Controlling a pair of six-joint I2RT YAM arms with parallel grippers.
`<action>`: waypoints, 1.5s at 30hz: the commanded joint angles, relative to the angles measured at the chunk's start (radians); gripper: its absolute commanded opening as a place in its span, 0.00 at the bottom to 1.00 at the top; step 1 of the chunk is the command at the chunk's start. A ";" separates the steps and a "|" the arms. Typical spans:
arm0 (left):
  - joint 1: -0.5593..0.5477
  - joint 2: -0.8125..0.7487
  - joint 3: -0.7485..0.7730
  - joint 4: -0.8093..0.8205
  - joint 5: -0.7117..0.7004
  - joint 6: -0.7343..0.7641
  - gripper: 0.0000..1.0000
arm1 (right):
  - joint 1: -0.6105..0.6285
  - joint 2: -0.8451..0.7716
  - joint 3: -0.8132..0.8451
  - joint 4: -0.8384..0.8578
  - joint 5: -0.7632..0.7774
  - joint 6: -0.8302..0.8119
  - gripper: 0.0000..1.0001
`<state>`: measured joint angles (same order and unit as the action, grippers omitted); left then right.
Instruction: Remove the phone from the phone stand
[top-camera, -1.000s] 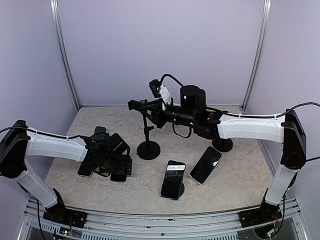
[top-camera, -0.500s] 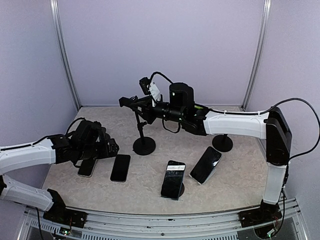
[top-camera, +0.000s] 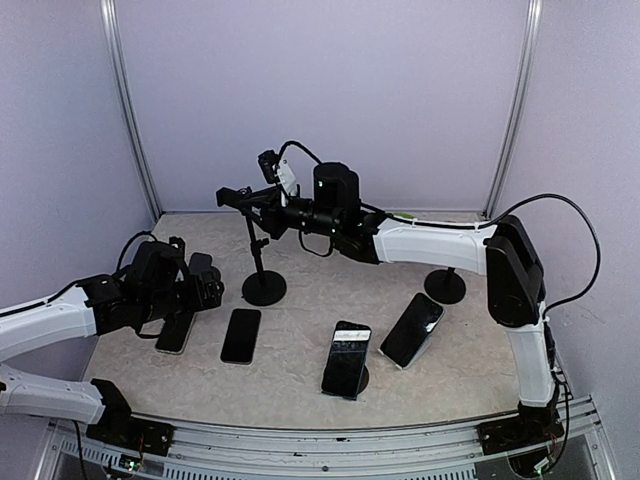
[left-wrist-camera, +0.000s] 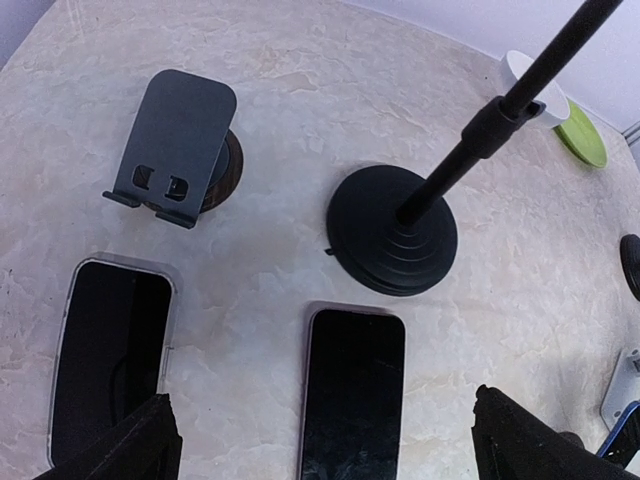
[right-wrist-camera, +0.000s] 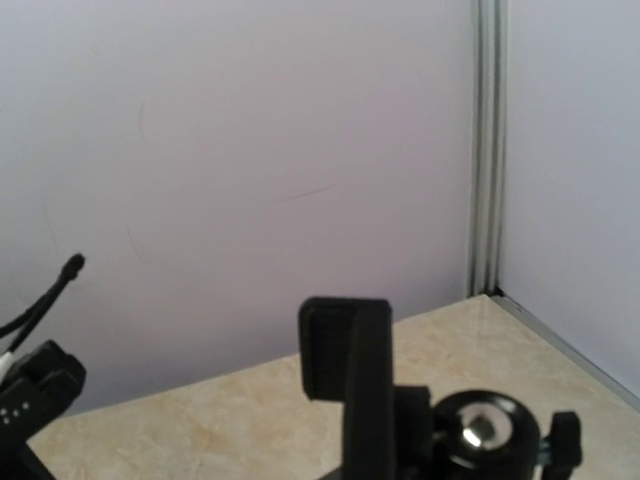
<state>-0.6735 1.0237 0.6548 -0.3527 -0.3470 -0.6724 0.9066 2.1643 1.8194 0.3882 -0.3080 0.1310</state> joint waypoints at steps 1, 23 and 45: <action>0.009 -0.010 -0.021 0.015 -0.021 0.025 0.99 | -0.006 0.031 0.112 0.126 -0.034 0.014 0.00; 0.062 -0.047 -0.050 0.031 -0.009 0.065 0.99 | -0.026 0.232 0.325 0.182 -0.012 0.027 0.00; 0.048 -0.035 -0.040 0.058 0.065 0.067 0.99 | -0.026 0.085 0.096 0.240 0.005 0.036 0.84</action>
<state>-0.6159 0.9768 0.6109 -0.3206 -0.3031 -0.6033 0.8852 2.3360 1.9530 0.5735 -0.3099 0.1722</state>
